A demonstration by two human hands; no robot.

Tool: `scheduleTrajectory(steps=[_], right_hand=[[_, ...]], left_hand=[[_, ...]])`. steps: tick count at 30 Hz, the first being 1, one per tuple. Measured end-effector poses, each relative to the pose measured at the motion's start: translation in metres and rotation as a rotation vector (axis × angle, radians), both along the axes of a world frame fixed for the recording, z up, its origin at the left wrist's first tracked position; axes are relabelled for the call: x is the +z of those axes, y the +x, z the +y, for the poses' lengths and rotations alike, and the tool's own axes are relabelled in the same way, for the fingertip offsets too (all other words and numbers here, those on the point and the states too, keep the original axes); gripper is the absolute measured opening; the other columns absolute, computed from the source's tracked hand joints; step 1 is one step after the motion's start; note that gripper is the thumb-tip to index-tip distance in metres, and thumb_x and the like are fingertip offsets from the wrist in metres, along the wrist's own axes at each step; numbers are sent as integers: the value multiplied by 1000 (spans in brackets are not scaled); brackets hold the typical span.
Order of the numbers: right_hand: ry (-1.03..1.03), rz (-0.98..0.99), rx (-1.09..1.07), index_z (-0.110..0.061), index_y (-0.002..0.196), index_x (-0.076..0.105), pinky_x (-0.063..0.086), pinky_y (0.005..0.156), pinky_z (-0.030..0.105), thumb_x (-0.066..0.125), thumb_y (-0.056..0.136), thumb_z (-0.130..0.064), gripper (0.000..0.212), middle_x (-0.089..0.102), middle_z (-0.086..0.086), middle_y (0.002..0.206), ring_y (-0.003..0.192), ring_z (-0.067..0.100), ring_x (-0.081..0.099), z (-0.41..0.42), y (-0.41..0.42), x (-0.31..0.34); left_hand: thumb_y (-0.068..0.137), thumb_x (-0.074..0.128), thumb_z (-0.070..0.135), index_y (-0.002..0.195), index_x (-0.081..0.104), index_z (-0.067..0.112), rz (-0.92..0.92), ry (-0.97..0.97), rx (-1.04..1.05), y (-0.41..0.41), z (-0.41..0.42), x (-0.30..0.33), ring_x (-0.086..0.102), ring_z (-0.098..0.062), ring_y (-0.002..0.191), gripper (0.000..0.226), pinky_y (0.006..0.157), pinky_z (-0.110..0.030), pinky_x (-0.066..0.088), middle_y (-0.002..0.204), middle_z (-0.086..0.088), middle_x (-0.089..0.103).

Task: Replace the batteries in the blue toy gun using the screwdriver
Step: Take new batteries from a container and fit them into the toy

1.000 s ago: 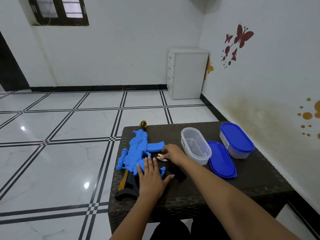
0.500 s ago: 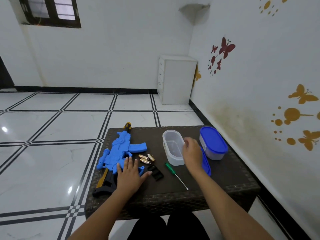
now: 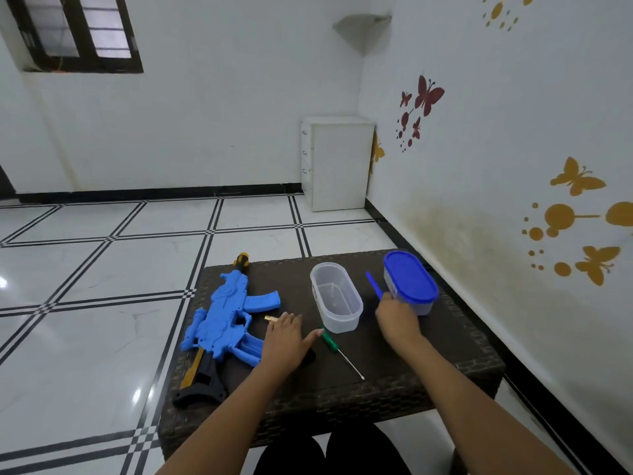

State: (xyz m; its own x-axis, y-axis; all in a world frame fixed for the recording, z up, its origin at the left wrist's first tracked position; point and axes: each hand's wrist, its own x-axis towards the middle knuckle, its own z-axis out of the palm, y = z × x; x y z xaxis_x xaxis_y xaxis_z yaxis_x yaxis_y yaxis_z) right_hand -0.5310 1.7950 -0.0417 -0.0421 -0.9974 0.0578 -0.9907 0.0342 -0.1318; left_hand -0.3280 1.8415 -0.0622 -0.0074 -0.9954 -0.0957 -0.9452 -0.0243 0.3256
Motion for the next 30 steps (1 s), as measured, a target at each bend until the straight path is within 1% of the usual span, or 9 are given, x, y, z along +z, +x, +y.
scheduleTrajectory(steps=[4,8,11,14,17,19,24,26,30], right_hand=[[-273,-653,-174,4,123,46,34,54,26,34,98,-8,30,48,4,68,59,16,45,2,4,29],[-204,-1221,-270,-2,138,40,44,75,31,34,98,-4,40,53,15,129,95,22,54,-3,26,39],[-72,-1469,-459,-2,137,43,44,80,27,34,98,2,41,50,13,136,111,25,56,-8,36,29],[-37,-1438,-544,0,129,51,50,87,34,37,97,-1,34,58,15,123,111,30,58,-11,41,11],[-28,-1357,-524,3,111,60,52,76,33,36,98,-5,29,62,12,103,94,26,61,-21,48,-4],[-28,-1260,-474,-1,107,61,48,66,28,34,98,-7,30,63,13,106,87,22,60,-28,55,-7],[-9,-904,-345,-10,140,40,49,91,36,31,100,-9,42,46,11,142,121,27,53,-31,64,-6],[-19,-787,-292,-11,142,37,48,90,34,31,101,-12,42,46,11,142,122,27,53,-30,60,-8],[69,-733,-202,-12,133,50,50,77,32,38,98,-12,37,57,8,129,106,22,60,-35,45,-8]], left_hand=[[96,38,49,121,56,13,230,-8,45,-9,-7,10,58,-20,106,48,87,-35,46,116,-8,63],[100,40,27,115,63,8,538,-45,183,-18,-26,15,59,-24,101,34,81,-31,43,111,-11,66],[99,40,20,107,65,2,741,14,240,-25,-40,15,58,-24,86,32,76,-34,46,96,-14,65],[99,41,21,116,63,7,835,58,277,-31,-46,16,57,-22,85,31,78,-39,49,104,-16,64],[99,43,24,87,61,20,878,62,305,-37,-52,13,54,-18,74,22,77,-39,50,85,-11,61],[98,45,25,72,54,18,865,55,321,-40,-55,10,53,-16,64,28,73,-36,50,70,-7,56],[96,51,22,64,53,10,898,39,358,-42,-56,12,52,-13,54,34,66,-33,49,60,-5,53],[94,55,20,68,57,8,892,53,371,-42,-57,13,53,-13,54,28,68,-34,52,62,-6,55],[86,65,15,104,63,-2,993,145,451,-38,-60,15,57,-14,59,24,59,-25,52,78,-12,61]])
